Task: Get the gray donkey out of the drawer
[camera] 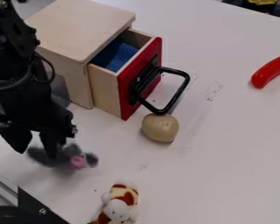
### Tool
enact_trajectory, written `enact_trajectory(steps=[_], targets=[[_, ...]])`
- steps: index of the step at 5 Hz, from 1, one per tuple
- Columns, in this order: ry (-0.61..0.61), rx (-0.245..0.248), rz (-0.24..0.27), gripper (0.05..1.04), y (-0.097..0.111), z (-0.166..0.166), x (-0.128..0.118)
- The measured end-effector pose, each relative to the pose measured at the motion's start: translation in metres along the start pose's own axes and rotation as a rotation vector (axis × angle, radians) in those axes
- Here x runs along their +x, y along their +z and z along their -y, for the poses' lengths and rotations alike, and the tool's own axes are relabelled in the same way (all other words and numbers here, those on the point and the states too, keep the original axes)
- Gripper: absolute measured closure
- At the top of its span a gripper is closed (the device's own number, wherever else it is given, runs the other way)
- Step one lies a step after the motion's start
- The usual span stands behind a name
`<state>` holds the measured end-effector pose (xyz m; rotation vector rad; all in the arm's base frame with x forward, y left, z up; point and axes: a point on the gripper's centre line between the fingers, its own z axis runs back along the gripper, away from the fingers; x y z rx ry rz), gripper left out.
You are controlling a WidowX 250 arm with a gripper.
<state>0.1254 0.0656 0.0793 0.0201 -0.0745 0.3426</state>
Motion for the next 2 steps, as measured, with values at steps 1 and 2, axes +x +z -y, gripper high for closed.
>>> enact_trajectory(steps=[1, 2], targets=[[-0.02, 0.005, 0.018, 0.081, 0.012, 0.005, 0.002], [-0.051, 0.007, 0.021, 0.085, 0.024, 0.012, 0.004]])
